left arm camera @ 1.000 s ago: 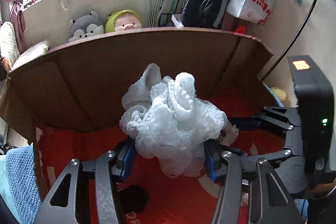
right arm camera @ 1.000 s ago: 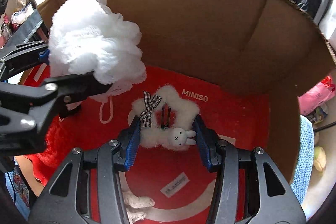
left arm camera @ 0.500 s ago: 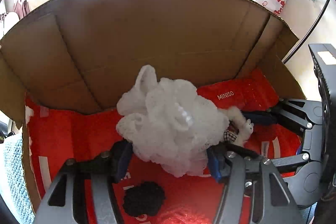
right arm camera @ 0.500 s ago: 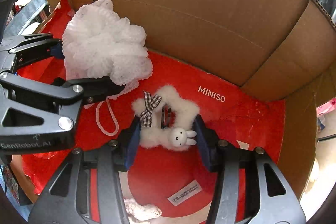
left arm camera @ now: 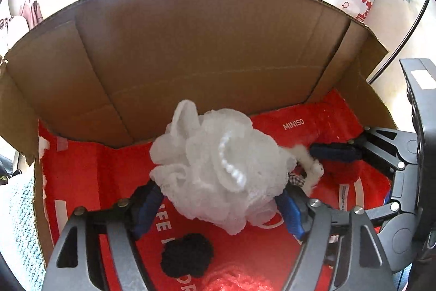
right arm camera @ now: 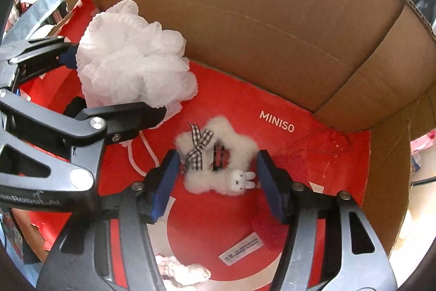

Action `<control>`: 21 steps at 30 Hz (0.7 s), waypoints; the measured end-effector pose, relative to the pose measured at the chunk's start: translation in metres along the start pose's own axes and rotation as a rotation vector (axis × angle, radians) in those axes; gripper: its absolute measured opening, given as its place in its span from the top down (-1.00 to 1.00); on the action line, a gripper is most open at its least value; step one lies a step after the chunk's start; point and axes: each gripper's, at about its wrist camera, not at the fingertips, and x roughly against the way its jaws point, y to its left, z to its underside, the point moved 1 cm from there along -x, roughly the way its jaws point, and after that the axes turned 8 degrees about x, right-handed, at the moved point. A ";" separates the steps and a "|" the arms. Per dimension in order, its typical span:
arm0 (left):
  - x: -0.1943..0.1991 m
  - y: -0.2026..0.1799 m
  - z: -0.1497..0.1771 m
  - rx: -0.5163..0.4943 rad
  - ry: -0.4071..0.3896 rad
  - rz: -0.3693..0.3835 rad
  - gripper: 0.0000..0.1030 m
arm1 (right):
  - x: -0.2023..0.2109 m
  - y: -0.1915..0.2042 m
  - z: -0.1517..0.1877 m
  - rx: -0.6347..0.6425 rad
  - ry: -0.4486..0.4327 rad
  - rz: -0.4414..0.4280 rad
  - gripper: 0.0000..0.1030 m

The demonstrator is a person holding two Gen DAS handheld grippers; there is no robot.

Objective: Organize soft objects
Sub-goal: 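Open the left tool dropping the bath puff while the right tool releases the bunny, then withdraw both tools from the box back toward the remaining items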

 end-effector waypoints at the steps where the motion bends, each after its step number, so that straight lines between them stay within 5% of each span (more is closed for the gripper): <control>1: 0.000 0.000 0.001 0.000 -0.001 -0.003 -0.53 | 0.001 0.000 0.000 0.001 -0.001 -0.002 -0.12; 14: 0.031 -0.017 0.005 0.014 -0.069 -0.012 -0.82 | 0.044 -0.005 0.008 -0.036 -0.069 0.021 -0.20; 21: 0.070 -0.011 0.020 0.015 -0.122 -0.040 -0.92 | 0.083 -0.007 0.042 -0.074 -0.108 0.066 -0.32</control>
